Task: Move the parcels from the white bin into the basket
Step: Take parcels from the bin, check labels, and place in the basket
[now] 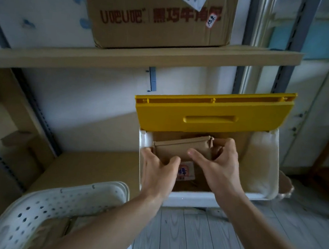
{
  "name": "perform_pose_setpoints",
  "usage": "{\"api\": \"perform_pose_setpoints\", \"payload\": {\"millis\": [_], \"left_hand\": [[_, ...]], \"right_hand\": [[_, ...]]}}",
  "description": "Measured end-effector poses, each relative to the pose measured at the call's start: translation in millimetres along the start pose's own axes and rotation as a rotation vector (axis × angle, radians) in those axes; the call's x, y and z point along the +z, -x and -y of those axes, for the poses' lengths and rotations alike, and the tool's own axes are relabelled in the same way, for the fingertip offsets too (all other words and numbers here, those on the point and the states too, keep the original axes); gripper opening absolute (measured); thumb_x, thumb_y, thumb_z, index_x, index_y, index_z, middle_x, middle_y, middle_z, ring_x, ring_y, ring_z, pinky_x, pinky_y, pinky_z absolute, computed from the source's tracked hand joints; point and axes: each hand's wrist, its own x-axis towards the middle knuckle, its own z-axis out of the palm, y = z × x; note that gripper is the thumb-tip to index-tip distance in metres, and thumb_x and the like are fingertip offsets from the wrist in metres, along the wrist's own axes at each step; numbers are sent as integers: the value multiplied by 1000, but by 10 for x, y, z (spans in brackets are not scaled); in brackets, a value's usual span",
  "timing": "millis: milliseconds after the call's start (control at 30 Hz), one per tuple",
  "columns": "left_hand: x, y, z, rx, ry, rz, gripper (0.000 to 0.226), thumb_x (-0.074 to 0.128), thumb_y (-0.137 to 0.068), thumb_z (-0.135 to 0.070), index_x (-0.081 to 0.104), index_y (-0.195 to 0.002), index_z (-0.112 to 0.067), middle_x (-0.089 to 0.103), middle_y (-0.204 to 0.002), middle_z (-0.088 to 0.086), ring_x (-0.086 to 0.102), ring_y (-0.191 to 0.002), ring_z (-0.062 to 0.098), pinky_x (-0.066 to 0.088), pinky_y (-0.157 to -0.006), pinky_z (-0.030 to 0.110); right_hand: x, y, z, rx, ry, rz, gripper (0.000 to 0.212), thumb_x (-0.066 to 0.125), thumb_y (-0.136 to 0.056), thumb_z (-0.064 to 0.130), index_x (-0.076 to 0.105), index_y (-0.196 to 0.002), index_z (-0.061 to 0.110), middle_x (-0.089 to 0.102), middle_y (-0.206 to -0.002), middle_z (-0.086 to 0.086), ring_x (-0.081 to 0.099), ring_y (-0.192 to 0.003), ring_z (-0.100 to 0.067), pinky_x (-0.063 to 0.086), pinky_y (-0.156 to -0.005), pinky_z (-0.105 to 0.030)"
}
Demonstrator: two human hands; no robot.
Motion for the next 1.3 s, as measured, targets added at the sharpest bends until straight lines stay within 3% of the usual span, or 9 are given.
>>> {"api": "perform_pose_setpoints", "payload": {"millis": [333,533,733,833,967,1067,1200,1267,1300], "left_hand": [[-751,374,-234,312,241,-106,32,71,-87,-34,49,-110,-30,70,-99,-5,75,-92,18,64,-74,38],[-1435,435,-343,437,231,-258,35,68,-82,-57,49,-108,-44,68,-104,-15,72,-96,11,62,-84,46],[-1974,375,-221,570,60,-385,37,60,-77,-63,42,-109,-56,62,-105,-27,66,-95,2,61,-78,29],[-2139,242,-174,698,-37,-430,36,62,-85,-50,44,-115,-42,64,-102,-18,67,-93,8,58,-74,20],[-2265,18,0,734,-120,-446,39,67,-86,-49,43,-117,-45,64,-103,-4,67,-92,20,62,-73,40],[-2288,-103,82,736,-183,-451,49,72,-82,-51,43,-121,-44,61,-109,0,65,-96,24,60,-75,46],[-2325,-227,134,776,-257,-437,63,76,-81,-49,44,-129,-24,59,-116,6,62,-105,24,58,-83,43],[-2335,-250,148,807,-328,-439,67,77,-80,-48,44,-131,-19,55,-120,6,58,-110,15,56,-88,29],[-2346,-256,151,832,-374,-444,67,77,-80,-47,45,-131,-18,53,-122,5,55,-112,9,52,-89,21]], "right_hand": [[393,560,855,-338,-51,37,44,89,-76,13,53,-100,20,68,-71,22,66,-65,4,52,-59,-12],[989,745,1092,-436,-227,135,36,84,-83,29,55,-100,16,58,-73,0,52,-62,-5,46,-58,-17],[1608,804,960,-308,-228,172,42,45,-87,70,47,-92,29,49,-99,-9,50,-88,-21,51,-84,-44],[1818,746,897,-203,-179,178,47,32,-88,76,42,-90,30,43,-96,-4,46,-83,-13,45,-80,-33],[1959,648,757,-20,-175,317,63,28,-84,77,46,-127,35,55,-129,5,54,-117,-7,39,-94,-21],[2019,608,691,75,-195,428,103,42,-70,90,28,-158,40,37,-162,9,34,-144,-6,34,-112,-35],[2067,468,695,225,-281,420,91,52,-60,97,41,-143,61,50,-154,5,48,-142,-24,41,-116,-57],[2094,440,750,399,-374,492,28,42,-84,86,64,-97,75,73,-125,-5,62,-124,-33,46,-108,-61],[2085,386,672,484,-444,550,41,36,-92,79,72,-76,67,81,-99,-5,67,-112,-35,48,-105,-62]]}}
